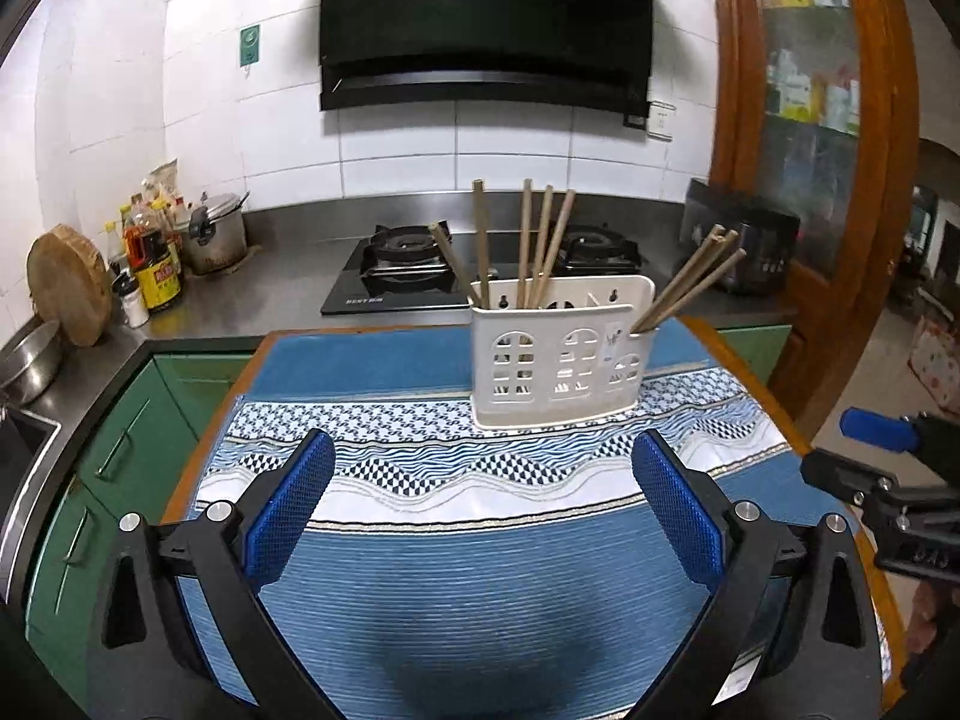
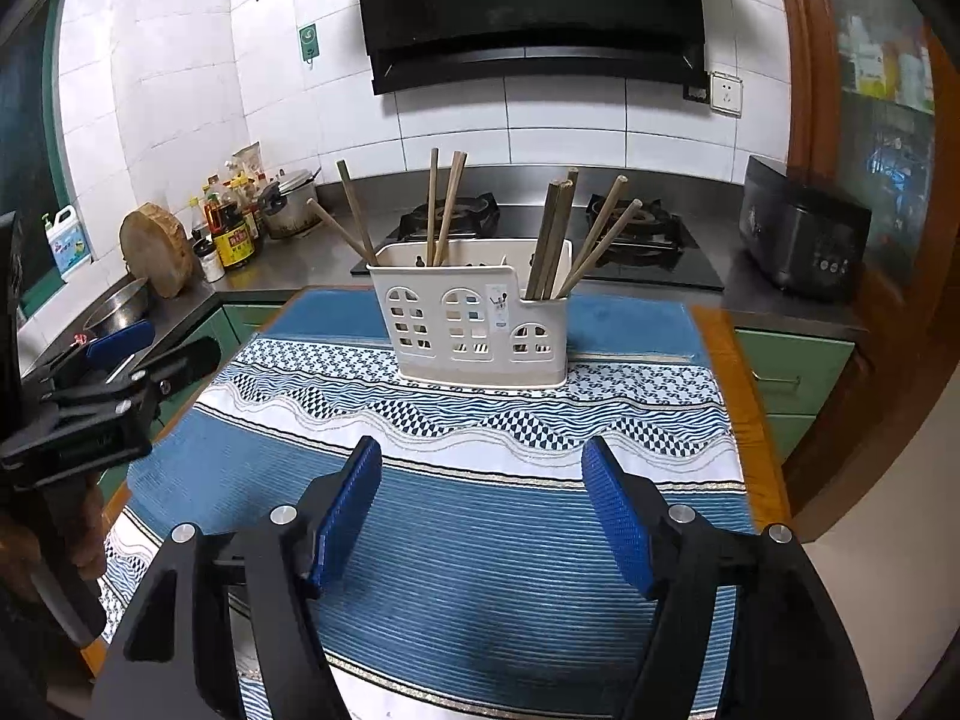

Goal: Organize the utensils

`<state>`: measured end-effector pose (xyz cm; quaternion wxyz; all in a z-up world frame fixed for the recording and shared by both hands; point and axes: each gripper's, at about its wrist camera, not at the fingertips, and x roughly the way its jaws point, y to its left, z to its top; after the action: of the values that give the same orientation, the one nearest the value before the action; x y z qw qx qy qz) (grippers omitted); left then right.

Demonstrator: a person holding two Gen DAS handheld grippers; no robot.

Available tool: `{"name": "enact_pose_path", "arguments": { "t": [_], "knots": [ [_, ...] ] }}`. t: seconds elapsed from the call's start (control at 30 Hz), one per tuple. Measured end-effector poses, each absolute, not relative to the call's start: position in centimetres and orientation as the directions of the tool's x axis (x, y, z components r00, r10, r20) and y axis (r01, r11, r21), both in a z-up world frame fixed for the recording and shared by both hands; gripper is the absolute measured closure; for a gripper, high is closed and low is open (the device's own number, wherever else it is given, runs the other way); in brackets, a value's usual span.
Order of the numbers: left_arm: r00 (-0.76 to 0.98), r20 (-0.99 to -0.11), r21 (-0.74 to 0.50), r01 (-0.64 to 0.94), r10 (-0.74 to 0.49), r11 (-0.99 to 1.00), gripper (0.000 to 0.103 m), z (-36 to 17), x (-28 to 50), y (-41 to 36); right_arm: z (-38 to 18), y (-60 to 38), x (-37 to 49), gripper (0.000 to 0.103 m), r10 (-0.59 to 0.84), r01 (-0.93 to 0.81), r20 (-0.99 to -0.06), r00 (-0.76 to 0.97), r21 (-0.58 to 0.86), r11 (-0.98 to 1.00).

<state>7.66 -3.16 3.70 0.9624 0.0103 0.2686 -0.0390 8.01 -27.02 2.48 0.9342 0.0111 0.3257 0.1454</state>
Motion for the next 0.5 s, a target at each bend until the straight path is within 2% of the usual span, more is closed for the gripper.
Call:
{"name": "enact_pose_path", "arguments": {
  "t": [0.13,0.27,0.37,0.5],
  "knots": [
    [0.855,-0.513,-0.008,0.080,-0.073,0.997,0.005,4.0,7.1,-2.8,2.7,-27.1,7.8,0.034,0.279,-0.261,-0.603,0.747,0.119,0.958],
    [0.861,-0.505,0.002,0.079,-0.067,0.997,0.005,4.1,6.5,-2.6,2.8,-27.3,7.6,0.028,0.276,-0.258,-0.601,0.750,0.119,0.959],
    [0.849,-0.523,-0.014,0.076,-0.072,0.997,0.005,4.0,6.5,-2.2,2.9,-27.3,7.4,0.020,0.271,-0.254,-0.597,0.755,0.115,0.960],
    [0.845,-0.531,-0.023,0.061,-0.064,0.998,0.005,3.8,6.1,-1.6,3.2,-27.3,7.0,0.018,0.269,-0.255,-0.588,0.763,0.108,0.961]
  ]
}}
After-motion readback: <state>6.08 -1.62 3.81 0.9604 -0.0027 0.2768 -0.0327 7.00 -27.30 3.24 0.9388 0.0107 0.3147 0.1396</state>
